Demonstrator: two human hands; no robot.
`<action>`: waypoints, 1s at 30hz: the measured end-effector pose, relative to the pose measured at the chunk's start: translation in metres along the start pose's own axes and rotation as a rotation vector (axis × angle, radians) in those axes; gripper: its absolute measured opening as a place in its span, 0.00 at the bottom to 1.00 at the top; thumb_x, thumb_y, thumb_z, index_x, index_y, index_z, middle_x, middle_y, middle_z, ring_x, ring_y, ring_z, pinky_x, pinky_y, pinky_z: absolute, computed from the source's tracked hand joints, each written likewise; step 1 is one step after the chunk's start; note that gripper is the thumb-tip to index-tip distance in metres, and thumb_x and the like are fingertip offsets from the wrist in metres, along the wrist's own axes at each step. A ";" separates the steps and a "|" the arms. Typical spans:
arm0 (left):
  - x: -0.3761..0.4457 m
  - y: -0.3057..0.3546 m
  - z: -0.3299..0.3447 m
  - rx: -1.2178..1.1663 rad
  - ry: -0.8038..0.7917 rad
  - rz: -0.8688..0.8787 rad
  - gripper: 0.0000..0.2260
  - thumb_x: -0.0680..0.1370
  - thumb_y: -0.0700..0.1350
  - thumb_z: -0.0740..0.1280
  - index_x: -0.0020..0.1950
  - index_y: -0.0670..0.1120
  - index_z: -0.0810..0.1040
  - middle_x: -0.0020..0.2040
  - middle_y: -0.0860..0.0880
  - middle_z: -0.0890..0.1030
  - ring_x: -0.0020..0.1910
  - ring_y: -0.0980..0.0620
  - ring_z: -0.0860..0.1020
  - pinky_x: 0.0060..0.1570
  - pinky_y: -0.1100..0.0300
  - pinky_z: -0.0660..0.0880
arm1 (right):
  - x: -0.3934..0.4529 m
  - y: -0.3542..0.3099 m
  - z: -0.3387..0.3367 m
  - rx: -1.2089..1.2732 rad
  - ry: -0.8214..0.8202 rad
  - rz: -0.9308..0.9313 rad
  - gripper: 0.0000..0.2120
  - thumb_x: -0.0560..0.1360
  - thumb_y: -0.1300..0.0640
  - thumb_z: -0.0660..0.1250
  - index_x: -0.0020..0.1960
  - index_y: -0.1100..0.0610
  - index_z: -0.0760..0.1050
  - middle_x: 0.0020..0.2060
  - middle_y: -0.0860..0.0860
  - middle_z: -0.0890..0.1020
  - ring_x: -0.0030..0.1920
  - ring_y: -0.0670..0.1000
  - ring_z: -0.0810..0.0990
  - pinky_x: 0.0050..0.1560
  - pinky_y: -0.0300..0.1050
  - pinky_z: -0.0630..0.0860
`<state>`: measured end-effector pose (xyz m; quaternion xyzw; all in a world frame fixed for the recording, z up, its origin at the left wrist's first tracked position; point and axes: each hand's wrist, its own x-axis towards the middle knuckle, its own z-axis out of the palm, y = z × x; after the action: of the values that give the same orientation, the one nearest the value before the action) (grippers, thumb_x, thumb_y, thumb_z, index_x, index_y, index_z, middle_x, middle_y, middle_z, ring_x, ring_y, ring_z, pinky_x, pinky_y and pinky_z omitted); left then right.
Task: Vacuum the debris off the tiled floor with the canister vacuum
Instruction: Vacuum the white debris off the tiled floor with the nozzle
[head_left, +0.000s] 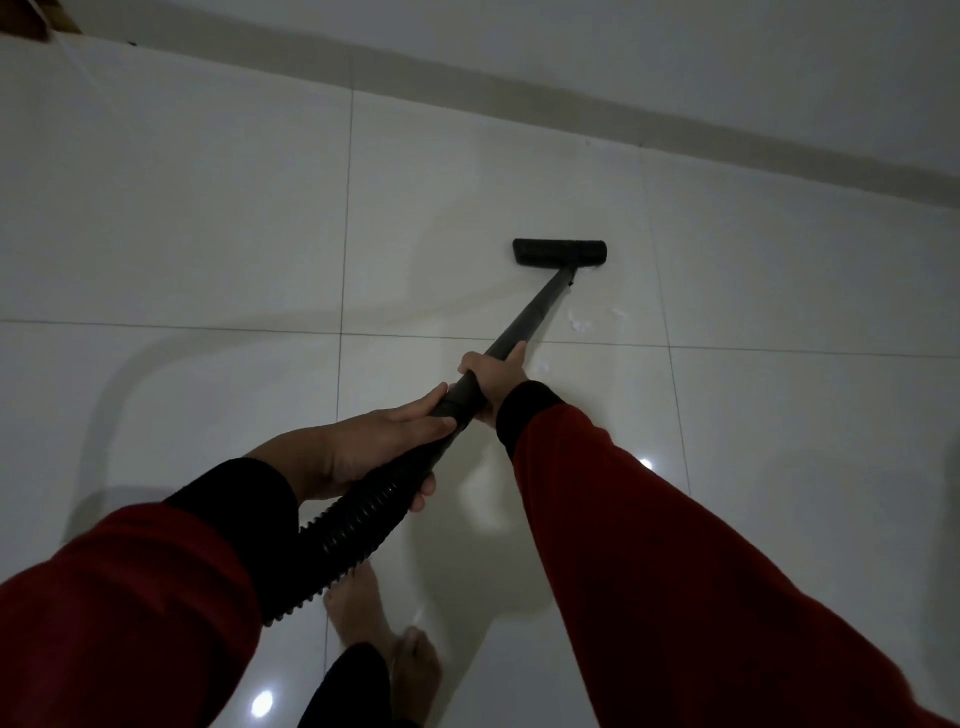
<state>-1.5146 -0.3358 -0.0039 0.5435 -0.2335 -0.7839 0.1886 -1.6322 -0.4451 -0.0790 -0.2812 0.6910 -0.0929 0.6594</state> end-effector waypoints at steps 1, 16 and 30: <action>0.000 -0.005 0.004 -0.005 0.007 0.001 0.28 0.81 0.51 0.58 0.76 0.63 0.47 0.29 0.45 0.79 0.24 0.52 0.78 0.25 0.64 0.75 | -0.001 0.005 -0.002 0.001 -0.004 -0.005 0.49 0.72 0.66 0.62 0.75 0.39 0.31 0.45 0.57 0.74 0.47 0.59 0.77 0.56 0.60 0.78; -0.049 -0.050 0.056 0.017 0.039 -0.034 0.26 0.80 0.52 0.58 0.75 0.65 0.49 0.30 0.45 0.78 0.26 0.51 0.78 0.25 0.64 0.74 | -0.054 0.063 -0.019 0.017 -0.060 0.020 0.49 0.72 0.65 0.62 0.75 0.40 0.31 0.44 0.55 0.74 0.52 0.60 0.78 0.57 0.61 0.78; -0.069 -0.091 0.068 0.017 -0.021 -0.047 0.27 0.81 0.52 0.58 0.75 0.65 0.49 0.28 0.47 0.79 0.25 0.52 0.78 0.26 0.63 0.75 | -0.078 0.112 -0.018 0.072 -0.008 0.022 0.49 0.72 0.66 0.61 0.75 0.40 0.31 0.42 0.56 0.74 0.43 0.55 0.76 0.58 0.61 0.77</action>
<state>-1.5592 -0.2127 0.0170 0.5421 -0.2293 -0.7918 0.1632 -1.6814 -0.3175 -0.0654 -0.2501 0.6877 -0.1095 0.6727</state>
